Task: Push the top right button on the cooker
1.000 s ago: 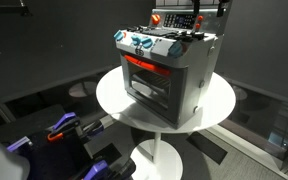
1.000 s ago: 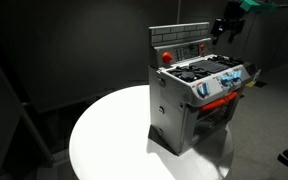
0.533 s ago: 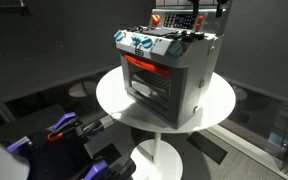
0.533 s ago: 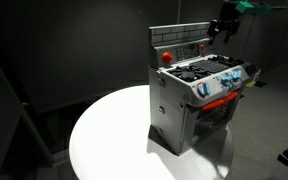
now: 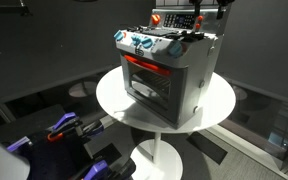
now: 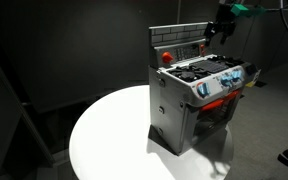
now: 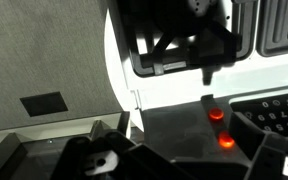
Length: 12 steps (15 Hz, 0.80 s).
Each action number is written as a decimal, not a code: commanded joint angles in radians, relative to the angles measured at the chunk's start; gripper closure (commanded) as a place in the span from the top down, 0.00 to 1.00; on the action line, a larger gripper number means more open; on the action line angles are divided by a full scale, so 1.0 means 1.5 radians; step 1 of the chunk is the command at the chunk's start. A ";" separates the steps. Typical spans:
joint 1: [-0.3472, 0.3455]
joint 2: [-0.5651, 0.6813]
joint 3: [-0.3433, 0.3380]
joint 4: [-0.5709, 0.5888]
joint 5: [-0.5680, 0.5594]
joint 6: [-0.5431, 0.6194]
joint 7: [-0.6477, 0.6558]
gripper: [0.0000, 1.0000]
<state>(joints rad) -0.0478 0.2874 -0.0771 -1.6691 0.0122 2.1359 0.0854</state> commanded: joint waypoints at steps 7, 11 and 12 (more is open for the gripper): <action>0.005 0.045 0.002 0.062 -0.008 -0.006 0.021 1.00; 0.005 0.055 0.001 0.073 -0.009 -0.007 0.021 1.00; 0.005 0.058 0.001 0.076 -0.009 -0.005 0.022 1.00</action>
<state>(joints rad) -0.0417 0.3390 -0.0766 -1.6119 0.0122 2.1359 0.0899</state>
